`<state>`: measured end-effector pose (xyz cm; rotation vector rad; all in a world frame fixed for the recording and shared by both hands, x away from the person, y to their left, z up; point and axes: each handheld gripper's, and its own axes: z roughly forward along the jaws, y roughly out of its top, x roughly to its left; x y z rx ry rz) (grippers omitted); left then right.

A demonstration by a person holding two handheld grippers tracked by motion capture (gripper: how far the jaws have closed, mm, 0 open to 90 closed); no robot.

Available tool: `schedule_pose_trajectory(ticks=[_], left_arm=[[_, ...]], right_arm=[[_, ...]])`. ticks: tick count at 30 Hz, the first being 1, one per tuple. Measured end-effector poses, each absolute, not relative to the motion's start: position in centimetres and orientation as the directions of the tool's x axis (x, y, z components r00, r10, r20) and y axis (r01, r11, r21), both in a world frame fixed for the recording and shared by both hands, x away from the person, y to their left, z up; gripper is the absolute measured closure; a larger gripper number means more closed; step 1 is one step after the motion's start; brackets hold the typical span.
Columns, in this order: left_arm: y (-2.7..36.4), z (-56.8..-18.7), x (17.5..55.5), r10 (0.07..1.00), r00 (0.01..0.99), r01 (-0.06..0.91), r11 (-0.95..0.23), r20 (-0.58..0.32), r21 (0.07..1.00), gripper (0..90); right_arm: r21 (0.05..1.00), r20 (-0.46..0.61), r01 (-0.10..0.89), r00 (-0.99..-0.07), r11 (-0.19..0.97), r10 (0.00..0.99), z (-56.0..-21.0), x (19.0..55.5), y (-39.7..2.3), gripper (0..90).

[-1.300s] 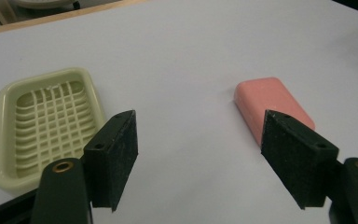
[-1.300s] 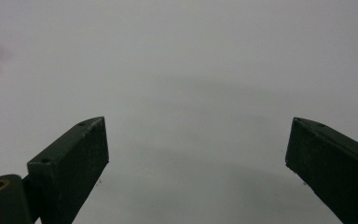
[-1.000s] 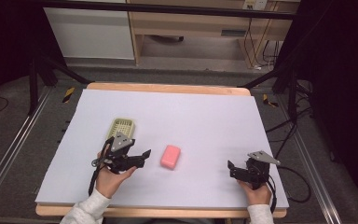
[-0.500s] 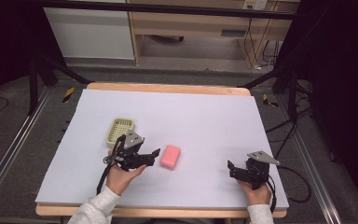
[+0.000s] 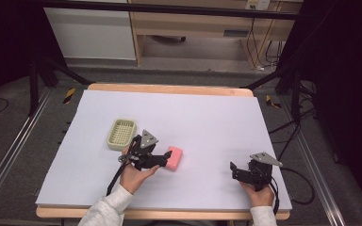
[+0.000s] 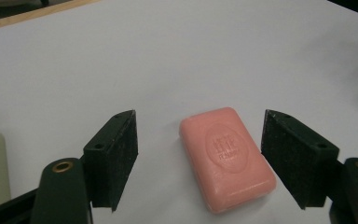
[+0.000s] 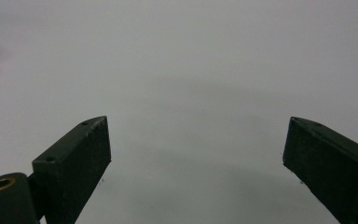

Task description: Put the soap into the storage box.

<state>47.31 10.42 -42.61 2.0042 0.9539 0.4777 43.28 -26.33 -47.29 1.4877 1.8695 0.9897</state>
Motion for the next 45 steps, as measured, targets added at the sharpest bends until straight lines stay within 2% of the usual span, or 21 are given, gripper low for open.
schedule_pose_trajectory(ticks=[22, 45], left_arm=[[7.1, -44.7, 48.6, 0.751, 0.66, 0.489, -0.425, -0.005, 0.762, 23.2], [6.0, -46.6, 49.5, 0.755, 0.655, 0.538, -0.465, -0.002, 0.703, 19.9]], right_arm=[[0.812, 0.02, 0.571, -0.237, 0.122, 0.971, -47.3, 43.3, -26.2, 8.0], [0.81, 0.011, 0.572, -0.239, 0.132, 0.971, -47.4, 43.4, -26.2, 8.1]])
